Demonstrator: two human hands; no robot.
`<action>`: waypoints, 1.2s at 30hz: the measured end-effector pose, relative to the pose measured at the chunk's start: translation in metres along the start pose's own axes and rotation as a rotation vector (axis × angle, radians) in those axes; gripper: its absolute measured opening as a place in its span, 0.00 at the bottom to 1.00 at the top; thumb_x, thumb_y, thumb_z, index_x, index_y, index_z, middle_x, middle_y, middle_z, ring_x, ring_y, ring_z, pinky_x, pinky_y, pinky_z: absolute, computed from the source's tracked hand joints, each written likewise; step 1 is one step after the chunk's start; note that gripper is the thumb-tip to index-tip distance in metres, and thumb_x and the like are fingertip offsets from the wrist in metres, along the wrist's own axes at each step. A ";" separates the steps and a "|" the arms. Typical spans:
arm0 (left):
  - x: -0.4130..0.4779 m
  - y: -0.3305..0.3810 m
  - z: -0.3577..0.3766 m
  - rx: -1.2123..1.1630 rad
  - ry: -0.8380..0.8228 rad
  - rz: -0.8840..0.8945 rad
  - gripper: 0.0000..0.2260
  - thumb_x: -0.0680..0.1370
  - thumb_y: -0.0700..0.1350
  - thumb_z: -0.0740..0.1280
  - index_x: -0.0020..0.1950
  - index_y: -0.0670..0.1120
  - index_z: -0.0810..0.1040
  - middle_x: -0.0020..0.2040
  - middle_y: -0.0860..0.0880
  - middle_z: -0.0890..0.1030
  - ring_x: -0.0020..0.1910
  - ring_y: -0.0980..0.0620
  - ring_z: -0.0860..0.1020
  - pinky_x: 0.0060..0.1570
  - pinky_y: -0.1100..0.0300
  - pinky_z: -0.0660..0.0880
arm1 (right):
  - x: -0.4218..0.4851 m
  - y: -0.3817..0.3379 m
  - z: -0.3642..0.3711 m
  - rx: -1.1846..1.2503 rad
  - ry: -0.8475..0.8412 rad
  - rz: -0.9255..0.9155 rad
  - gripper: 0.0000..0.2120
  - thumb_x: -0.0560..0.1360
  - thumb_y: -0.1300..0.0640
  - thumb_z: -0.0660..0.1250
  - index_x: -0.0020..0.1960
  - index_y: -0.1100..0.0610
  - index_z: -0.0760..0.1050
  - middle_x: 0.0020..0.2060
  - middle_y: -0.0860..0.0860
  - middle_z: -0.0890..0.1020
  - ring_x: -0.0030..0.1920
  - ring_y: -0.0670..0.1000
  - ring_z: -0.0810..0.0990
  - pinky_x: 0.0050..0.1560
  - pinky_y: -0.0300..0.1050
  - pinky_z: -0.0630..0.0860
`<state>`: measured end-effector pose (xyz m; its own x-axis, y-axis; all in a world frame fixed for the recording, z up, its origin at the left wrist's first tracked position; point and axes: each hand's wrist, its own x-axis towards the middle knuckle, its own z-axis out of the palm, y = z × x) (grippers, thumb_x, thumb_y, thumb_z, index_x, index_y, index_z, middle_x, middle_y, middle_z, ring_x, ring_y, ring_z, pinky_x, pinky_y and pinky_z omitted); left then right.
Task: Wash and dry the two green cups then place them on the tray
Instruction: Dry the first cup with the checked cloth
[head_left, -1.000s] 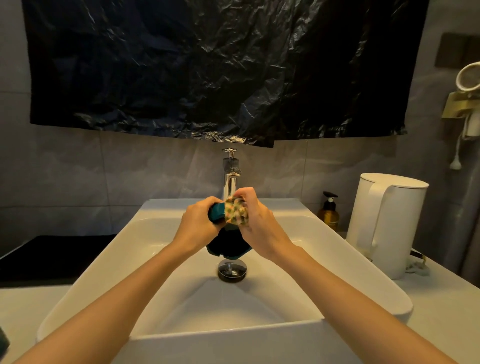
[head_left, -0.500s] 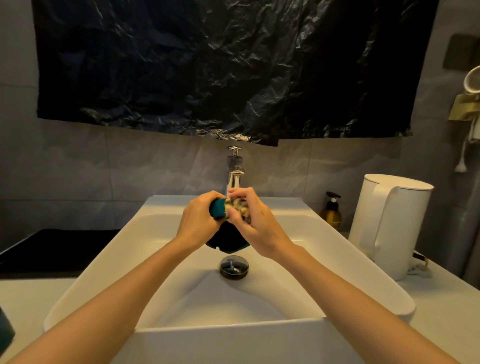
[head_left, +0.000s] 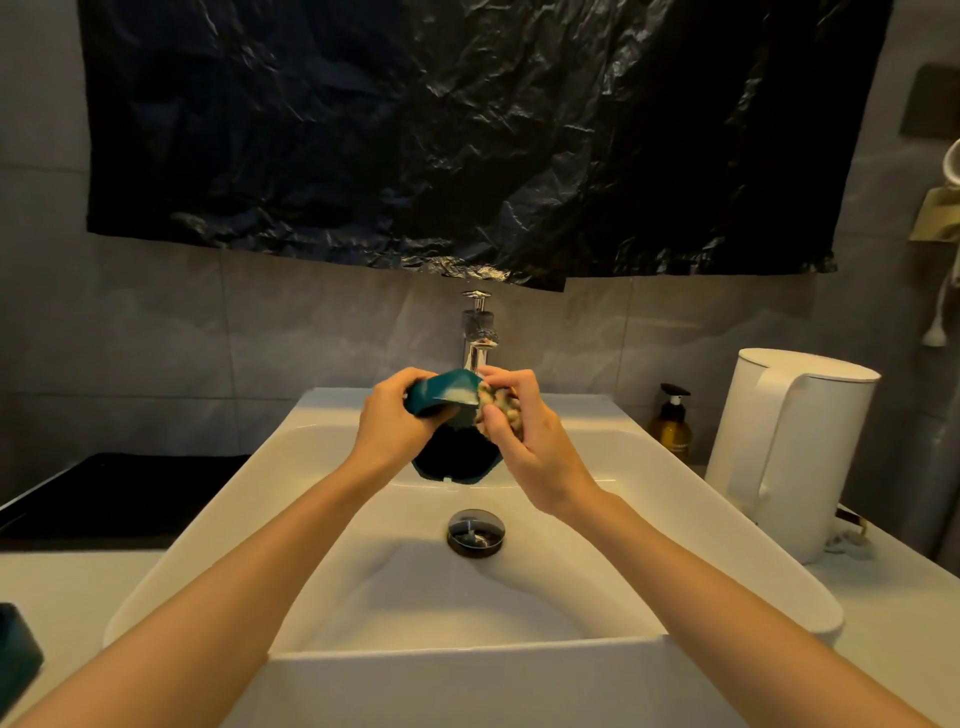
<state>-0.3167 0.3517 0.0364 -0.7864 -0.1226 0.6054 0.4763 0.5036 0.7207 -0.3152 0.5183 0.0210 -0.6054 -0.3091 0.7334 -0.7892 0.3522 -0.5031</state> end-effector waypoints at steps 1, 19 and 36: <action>0.000 0.001 0.000 -0.037 -0.009 -0.029 0.13 0.72 0.42 0.72 0.56 0.46 0.76 0.50 0.48 0.80 0.51 0.51 0.78 0.49 0.60 0.76 | 0.000 0.000 0.001 -0.005 0.017 -0.001 0.11 0.81 0.53 0.57 0.62 0.51 0.64 0.67 0.43 0.69 0.59 0.44 0.75 0.55 0.46 0.78; -0.001 0.007 0.005 -0.355 0.015 -0.238 0.11 0.75 0.39 0.68 0.56 0.47 0.74 0.52 0.48 0.79 0.53 0.50 0.76 0.42 0.66 0.73 | 0.003 -0.006 0.000 0.100 0.116 0.003 0.18 0.77 0.55 0.66 0.63 0.51 0.64 0.54 0.50 0.76 0.51 0.51 0.78 0.44 0.51 0.82; -0.005 -0.002 0.008 0.290 -0.131 0.154 0.14 0.70 0.42 0.74 0.55 0.47 0.78 0.49 0.49 0.82 0.48 0.49 0.78 0.46 0.59 0.74 | 0.002 -0.003 0.002 -0.337 -0.080 -0.193 0.17 0.73 0.65 0.70 0.59 0.59 0.70 0.72 0.50 0.64 0.61 0.55 0.76 0.54 0.49 0.78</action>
<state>-0.3173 0.3581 0.0292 -0.7670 0.0749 0.6373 0.4763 0.7321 0.4871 -0.3142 0.5148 0.0232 -0.4657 -0.4608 0.7555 -0.8192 0.5473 -0.1711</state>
